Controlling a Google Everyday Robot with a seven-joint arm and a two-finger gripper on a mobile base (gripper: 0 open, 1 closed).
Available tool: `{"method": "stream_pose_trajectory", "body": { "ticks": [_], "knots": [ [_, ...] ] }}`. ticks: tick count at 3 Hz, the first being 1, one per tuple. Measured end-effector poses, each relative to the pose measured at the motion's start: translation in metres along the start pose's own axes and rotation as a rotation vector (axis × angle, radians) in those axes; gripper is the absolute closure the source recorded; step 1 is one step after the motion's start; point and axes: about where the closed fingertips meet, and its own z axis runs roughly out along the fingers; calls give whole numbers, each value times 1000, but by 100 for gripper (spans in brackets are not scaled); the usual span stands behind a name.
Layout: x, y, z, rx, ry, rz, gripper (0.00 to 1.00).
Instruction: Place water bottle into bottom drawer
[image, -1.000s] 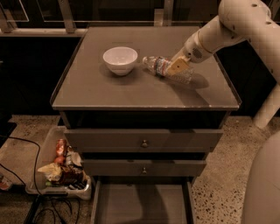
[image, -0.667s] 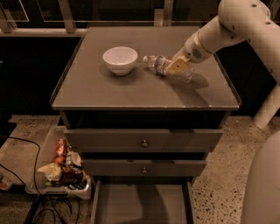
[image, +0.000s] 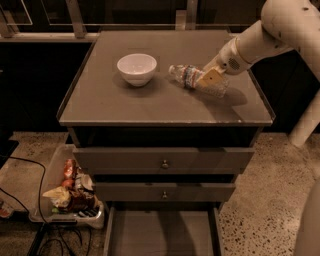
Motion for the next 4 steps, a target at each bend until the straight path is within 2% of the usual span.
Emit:
{"method": "stream_pose_trajectory", "body": {
  "ticks": [2,4],
  "knots": [
    [32,47,-60,13,-79,-38,100],
    [72,112,-111,43,-114,-60,100]
  ]
}}
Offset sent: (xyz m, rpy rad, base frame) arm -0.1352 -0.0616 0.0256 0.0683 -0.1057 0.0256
